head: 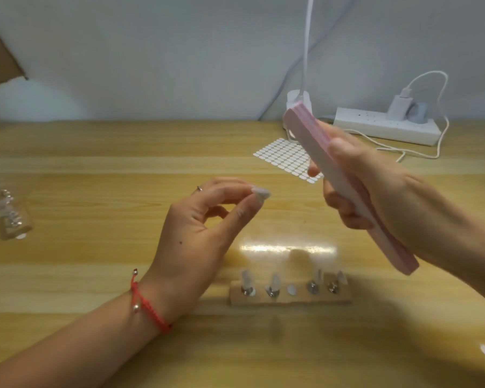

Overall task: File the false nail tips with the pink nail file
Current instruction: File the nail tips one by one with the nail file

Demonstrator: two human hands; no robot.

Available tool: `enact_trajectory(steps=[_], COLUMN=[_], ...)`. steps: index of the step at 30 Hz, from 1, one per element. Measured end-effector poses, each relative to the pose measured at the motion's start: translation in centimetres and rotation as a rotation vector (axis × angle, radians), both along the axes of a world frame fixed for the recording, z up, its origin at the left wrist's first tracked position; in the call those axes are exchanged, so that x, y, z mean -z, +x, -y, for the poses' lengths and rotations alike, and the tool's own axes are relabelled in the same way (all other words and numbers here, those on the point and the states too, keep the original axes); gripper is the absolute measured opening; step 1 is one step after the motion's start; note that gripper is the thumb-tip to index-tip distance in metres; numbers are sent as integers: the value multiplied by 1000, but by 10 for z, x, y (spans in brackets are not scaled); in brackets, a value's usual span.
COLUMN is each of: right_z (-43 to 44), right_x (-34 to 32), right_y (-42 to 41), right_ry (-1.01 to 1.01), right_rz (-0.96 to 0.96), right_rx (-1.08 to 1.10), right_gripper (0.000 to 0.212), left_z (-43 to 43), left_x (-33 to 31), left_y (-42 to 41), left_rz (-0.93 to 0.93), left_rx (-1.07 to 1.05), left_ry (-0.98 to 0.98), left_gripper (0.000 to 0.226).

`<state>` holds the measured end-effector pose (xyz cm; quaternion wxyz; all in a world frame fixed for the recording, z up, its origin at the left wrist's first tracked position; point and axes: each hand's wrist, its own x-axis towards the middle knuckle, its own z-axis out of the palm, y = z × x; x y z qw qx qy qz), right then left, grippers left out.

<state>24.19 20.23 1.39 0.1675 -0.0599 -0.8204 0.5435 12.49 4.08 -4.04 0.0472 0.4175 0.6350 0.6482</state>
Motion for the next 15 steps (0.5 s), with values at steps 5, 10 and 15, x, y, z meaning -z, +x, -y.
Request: enact_trajectory(steps=[5, 10, 15], right_z=[12, 8, 8], right_x=[19, 22, 23], right_y=[3, 2, -2], right_ry=[581, 596, 524], right_rz=[-137, -165, -151], right_rx=[-52, -48, -100], right_gripper=[41, 41, 42], left_z=[1, 1, 1], left_x=[1, -2, -6], left_y=[2, -4, -4], left_rz=[14, 74, 39], left_rx=[61, 58, 166], left_ry=[-73, -75, -78], left_gripper=[14, 14, 12])
